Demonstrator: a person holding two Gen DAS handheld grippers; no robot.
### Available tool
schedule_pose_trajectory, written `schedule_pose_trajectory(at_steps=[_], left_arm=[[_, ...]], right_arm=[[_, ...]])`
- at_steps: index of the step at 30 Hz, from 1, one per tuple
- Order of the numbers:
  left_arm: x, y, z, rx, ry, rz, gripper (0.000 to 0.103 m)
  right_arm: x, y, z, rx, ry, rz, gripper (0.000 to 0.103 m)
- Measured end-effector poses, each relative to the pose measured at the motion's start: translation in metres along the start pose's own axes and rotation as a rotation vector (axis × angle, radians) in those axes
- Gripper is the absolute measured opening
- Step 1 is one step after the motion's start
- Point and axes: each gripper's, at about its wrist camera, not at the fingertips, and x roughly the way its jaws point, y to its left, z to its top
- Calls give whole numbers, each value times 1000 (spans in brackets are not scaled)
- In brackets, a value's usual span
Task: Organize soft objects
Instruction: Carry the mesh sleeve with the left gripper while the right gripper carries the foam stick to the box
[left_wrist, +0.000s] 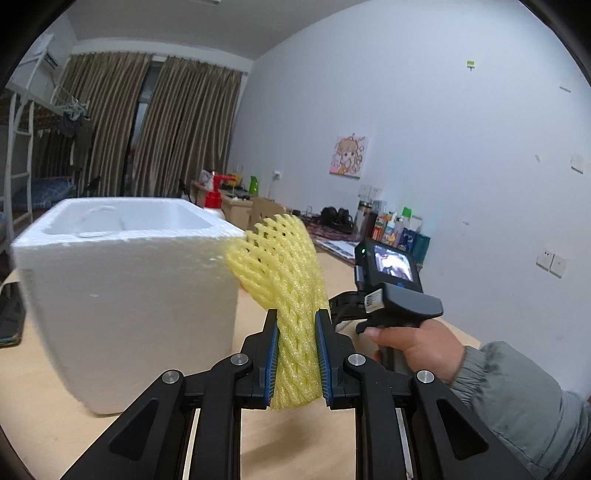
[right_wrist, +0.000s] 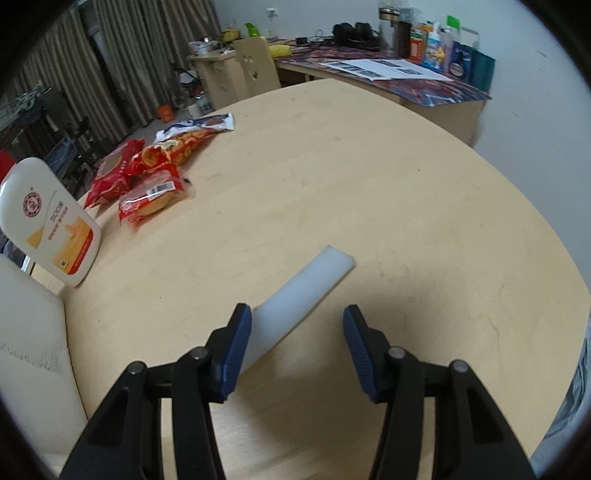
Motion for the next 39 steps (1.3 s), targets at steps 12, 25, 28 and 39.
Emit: schedule_pose_trajectory(at_steps=[12,25,28,39], left_arm=[[-75,11,-7,-9,-106,92,20],[-114,26,-12,-41,-124,216,20],[-116,32,-11,-39,-128,260,20],[-125,38,-8,-18,-128,371,20]], right_arm=[[2,25,-2,55,8,-99,58],[7,38,-3,37,-47,-157,45],[5,33,-4,39,-69,-158,31],[-2,24,-7,5,-95,-81,17]])
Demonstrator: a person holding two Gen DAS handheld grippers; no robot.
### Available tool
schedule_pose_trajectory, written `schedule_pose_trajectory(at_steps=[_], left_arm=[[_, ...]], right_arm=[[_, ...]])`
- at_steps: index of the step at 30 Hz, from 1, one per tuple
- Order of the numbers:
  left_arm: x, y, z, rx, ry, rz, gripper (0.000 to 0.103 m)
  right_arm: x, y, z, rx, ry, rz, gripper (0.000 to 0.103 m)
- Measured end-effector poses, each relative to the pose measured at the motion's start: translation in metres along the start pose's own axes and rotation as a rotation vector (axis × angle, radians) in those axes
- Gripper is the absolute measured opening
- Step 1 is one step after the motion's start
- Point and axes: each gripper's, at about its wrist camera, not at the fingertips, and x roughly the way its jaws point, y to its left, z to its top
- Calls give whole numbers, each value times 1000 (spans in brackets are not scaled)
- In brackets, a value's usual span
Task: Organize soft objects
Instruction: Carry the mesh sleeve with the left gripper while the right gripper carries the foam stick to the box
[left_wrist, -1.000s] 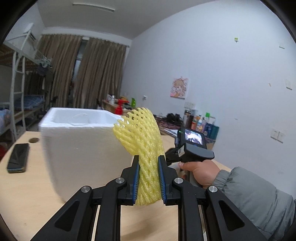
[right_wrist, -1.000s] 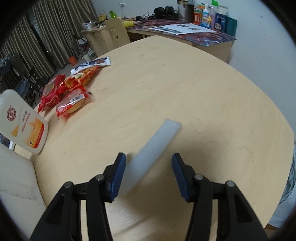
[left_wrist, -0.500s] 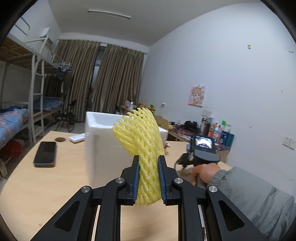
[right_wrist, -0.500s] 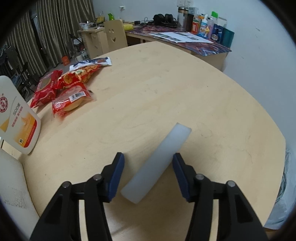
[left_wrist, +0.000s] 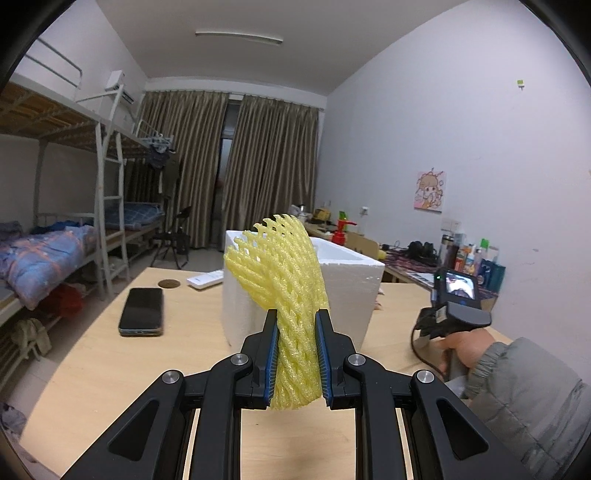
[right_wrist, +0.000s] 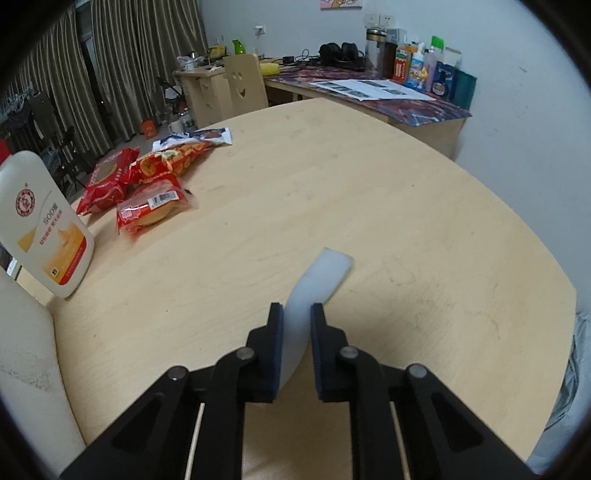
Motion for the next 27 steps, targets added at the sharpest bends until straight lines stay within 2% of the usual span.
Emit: schedule_pose_trajectory(at_steps=[8,15,24,27], left_arm=[[2,-8,2,18,0,24,20],[5,-15,4,37,0,45,20],[14,-26,8,62,2,61,20],[16,-29,11,67,0,69,20]], right_arm=[[-16,-7,0,-18,-35,52,15],[-44,-11,5,-40,-88,137,15],[-90,-12,6,-86,-182,284,15],[-106,-10,3,-101,-202,362,15]])
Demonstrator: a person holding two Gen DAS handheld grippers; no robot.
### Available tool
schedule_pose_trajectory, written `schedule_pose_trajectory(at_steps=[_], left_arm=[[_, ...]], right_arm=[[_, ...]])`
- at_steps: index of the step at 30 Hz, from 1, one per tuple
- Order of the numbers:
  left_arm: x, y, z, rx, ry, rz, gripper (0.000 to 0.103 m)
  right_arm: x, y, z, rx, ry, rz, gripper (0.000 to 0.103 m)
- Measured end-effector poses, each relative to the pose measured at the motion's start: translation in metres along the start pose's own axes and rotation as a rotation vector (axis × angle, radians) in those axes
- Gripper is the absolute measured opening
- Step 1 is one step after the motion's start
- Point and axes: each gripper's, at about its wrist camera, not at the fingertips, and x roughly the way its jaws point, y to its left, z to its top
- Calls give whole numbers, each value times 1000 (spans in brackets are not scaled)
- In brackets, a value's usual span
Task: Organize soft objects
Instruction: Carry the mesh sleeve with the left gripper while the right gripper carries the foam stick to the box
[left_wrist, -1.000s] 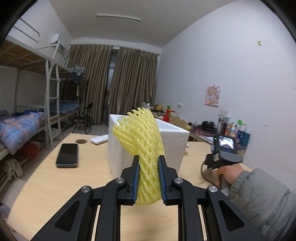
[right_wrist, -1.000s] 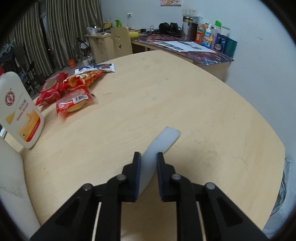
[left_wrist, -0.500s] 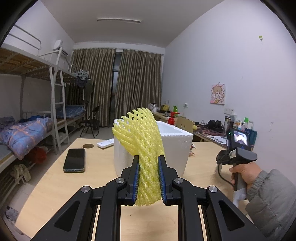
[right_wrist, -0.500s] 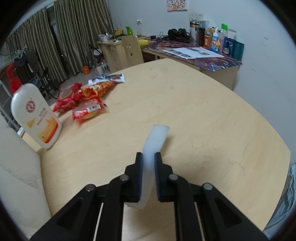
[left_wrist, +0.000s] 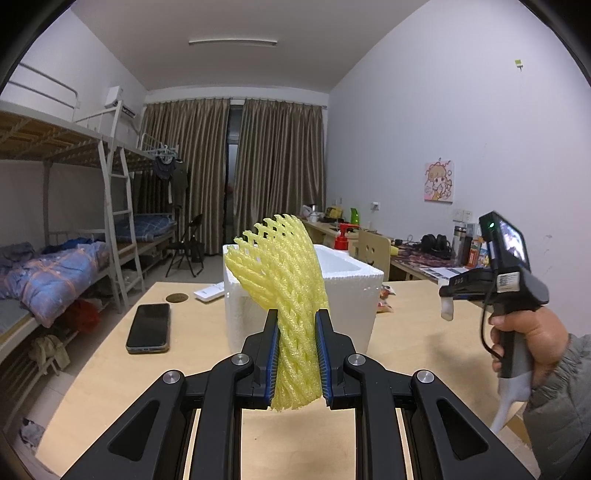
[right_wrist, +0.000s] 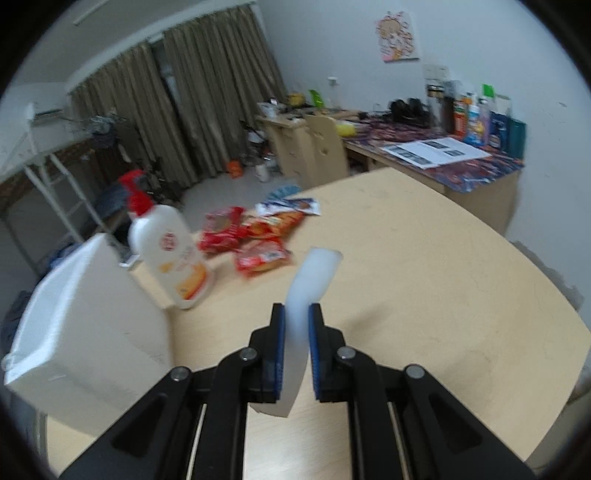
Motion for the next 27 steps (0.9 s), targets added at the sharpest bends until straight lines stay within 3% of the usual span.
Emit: schedule_pose_trajectory(at_steps=[12,27], left_arm=[[4,-12,15,37,-14,40,20],[12,-4,36,6,15,73,20]], right_arm=[[-53,28,0,-116,-120,231,15],[-91,49,-4,-256,-244,479,15]])
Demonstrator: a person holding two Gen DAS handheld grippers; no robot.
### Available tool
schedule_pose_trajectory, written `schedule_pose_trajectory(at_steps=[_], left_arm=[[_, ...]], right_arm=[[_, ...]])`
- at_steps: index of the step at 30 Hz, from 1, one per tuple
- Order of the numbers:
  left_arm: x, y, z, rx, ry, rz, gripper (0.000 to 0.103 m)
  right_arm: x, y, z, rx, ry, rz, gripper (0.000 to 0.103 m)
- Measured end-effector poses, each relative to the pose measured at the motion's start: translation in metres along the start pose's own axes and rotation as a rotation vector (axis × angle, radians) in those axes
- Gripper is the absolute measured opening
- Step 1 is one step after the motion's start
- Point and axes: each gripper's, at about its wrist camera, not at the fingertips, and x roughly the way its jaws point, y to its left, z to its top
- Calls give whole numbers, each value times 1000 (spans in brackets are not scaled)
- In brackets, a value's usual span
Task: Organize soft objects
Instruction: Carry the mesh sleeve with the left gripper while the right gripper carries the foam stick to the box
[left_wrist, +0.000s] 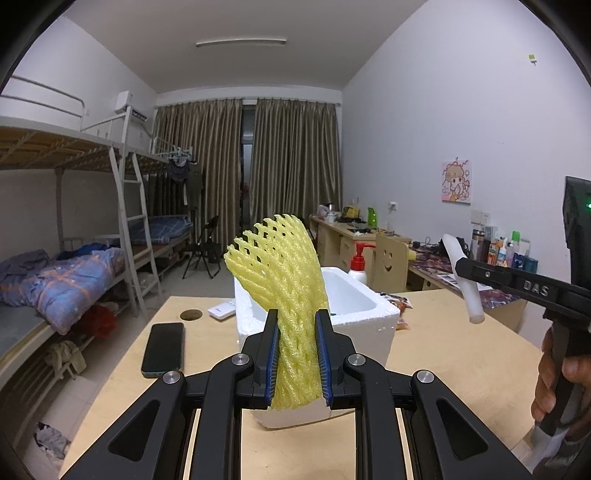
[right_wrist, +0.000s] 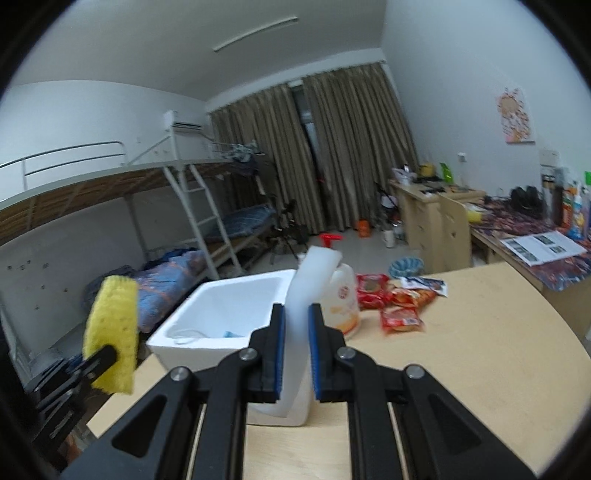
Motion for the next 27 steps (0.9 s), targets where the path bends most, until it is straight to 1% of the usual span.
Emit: schedule_pose_trajectory(at_steps=[7,13,21,27], left_arm=[[0,-4,7,0,-6,7,20],[0,3,8,-17,-4,7,20],[2,7,14,-29,0,19,20],[6,7,22,-31,-1,9,20]], right_arm=[[-3,19,-3,-54,-22,119,15],[5,32,-6,-93,-19,188,15],[18,44,-15,-112,6,263,15],[27,50,-10,-130,16,291,15]])
